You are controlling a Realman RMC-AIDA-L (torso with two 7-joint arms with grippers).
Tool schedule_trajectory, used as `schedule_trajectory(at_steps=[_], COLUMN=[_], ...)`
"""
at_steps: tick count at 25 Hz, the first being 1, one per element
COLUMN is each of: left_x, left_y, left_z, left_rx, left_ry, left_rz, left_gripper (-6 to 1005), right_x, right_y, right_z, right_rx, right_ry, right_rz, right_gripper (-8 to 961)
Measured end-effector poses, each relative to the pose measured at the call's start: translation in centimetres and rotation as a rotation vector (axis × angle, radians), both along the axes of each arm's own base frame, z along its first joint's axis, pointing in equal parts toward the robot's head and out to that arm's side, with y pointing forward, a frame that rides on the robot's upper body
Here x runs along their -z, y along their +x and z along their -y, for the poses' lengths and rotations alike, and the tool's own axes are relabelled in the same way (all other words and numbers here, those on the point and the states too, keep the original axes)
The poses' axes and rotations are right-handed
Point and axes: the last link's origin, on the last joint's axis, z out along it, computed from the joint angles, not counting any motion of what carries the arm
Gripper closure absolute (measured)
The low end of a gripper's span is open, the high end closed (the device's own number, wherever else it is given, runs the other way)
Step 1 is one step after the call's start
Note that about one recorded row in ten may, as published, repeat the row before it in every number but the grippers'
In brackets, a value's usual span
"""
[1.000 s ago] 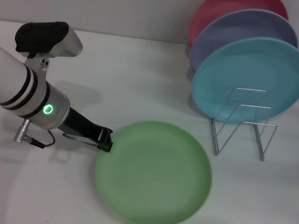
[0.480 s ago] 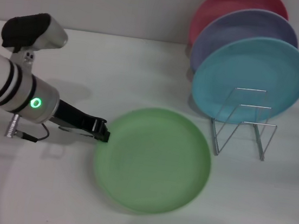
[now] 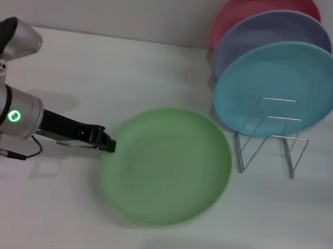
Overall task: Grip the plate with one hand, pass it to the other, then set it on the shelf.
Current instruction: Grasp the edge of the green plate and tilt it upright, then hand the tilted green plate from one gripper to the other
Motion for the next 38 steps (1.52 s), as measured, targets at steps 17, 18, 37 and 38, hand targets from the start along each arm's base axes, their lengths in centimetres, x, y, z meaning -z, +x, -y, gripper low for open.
schedule_trajectory(at_steps=[17,18,37,38], left_x=[-1.6,-1.7,-3.5,-3.6], left_y=[-2.1,-2.3,-5.9,-6.0], left_z=[0.9,0.9,1.4,1.6], left_rx=[0.051,0.053,0.154,0.161], left_ry=[0.155,0.171,0.562,0.586], left_rz=[0.207,0.215,0.319,0.323], left_gripper=[958,958,958,960], right_x=[0.3,0.3,0.5,0.5], right_y=[0.0,0.0,0.1,0.1], right_z=[0.1,0.0,-0.5,-0.6], right_rx=[0.002,0.001,0.021,0.023], right_ry=[-0.010,-0.010,-0.033,-0.035], right_rz=[-0.003,-0.003,-0.013,-0.014], right_gripper=[345,345,346,346])
